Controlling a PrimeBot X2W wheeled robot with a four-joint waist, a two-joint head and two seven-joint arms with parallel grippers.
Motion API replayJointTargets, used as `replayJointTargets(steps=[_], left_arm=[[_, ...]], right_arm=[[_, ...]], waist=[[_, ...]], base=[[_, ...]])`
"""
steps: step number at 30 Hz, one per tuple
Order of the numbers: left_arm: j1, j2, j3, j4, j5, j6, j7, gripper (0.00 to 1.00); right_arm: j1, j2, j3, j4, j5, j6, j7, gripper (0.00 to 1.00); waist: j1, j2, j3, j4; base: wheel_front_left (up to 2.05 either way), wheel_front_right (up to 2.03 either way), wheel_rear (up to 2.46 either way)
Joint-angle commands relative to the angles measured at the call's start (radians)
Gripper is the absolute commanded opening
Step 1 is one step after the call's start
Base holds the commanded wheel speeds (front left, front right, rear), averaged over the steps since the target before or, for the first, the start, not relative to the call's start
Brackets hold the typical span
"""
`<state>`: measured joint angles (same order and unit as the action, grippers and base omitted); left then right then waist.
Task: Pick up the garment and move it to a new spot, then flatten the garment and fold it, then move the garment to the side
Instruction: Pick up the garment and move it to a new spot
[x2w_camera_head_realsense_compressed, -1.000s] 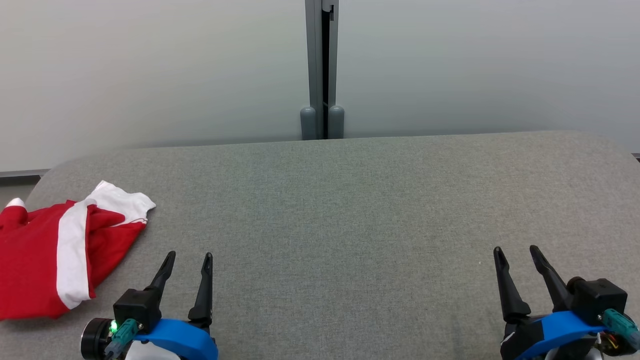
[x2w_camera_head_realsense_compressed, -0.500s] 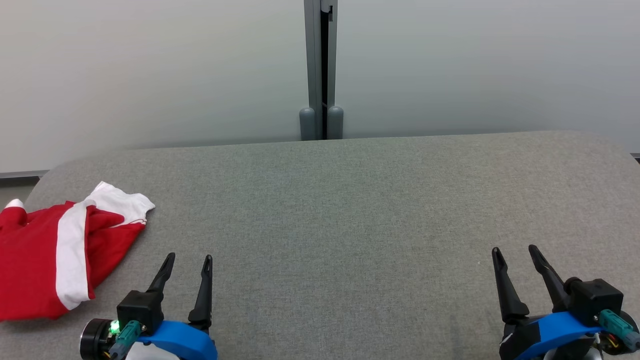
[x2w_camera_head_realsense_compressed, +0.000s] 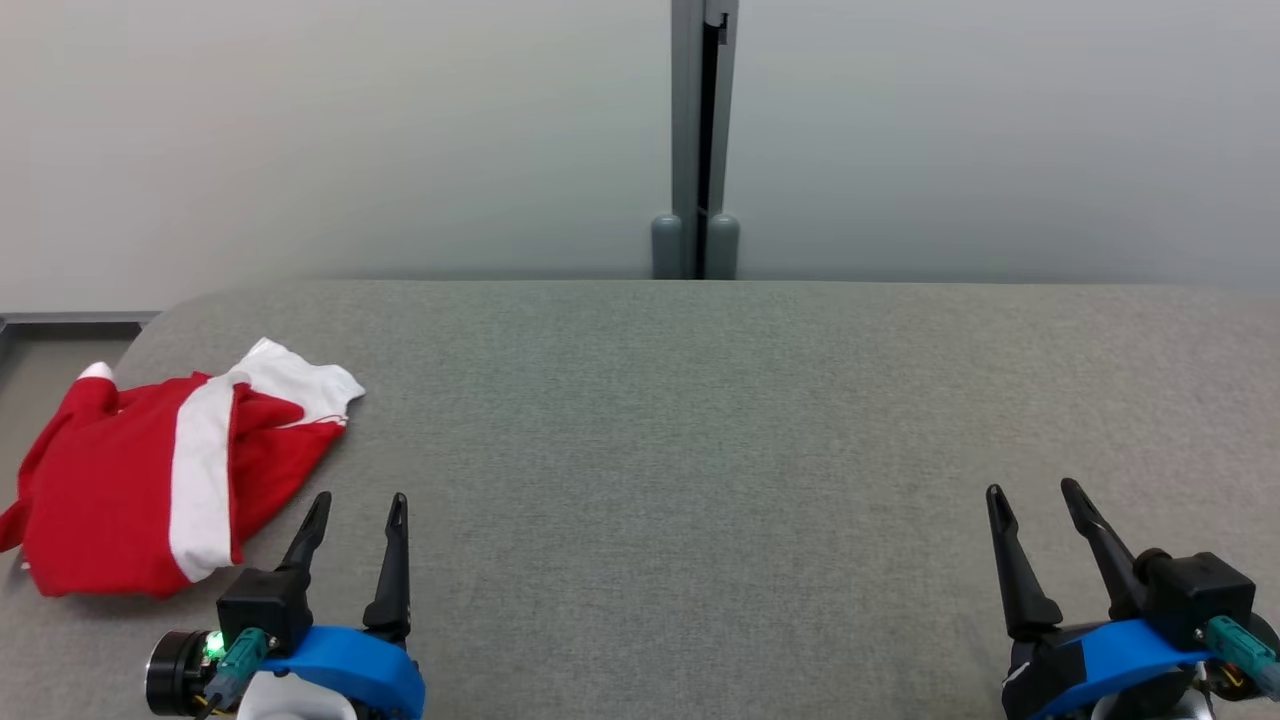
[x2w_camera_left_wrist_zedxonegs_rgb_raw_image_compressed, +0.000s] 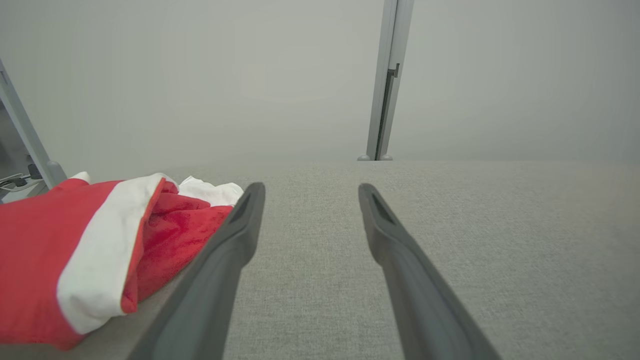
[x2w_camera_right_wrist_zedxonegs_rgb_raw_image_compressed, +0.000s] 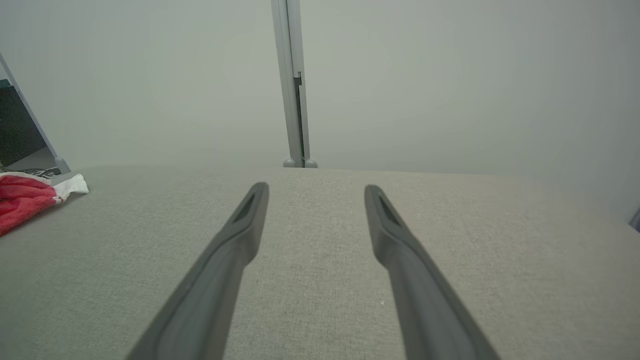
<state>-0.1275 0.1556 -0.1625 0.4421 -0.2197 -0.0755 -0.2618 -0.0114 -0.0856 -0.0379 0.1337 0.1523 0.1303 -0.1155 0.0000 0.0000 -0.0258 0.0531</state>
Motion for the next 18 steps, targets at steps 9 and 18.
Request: replayJointTargets(steps=[9,18], left_arm=[[-0.013,0.015,0.044,-0.012,-0.013,0.021,-0.005,1.0],[-0.001,0.014,0.078,-0.023,-0.02,0.032,-0.005,1.0]], right_arm=[[-0.012,-0.005,0.041,-0.043,0.011,0.001,0.009,1.0],[-0.027,-0.02,0.079,-0.062,0.014,0.0,0.021,1.0]], waist=[[0.0,0.0,0.019,0.15],[0.0,0.0,0.033,0.264]], base=[[0.0,0.0,0.0],[0.0,0.0,0.0]])
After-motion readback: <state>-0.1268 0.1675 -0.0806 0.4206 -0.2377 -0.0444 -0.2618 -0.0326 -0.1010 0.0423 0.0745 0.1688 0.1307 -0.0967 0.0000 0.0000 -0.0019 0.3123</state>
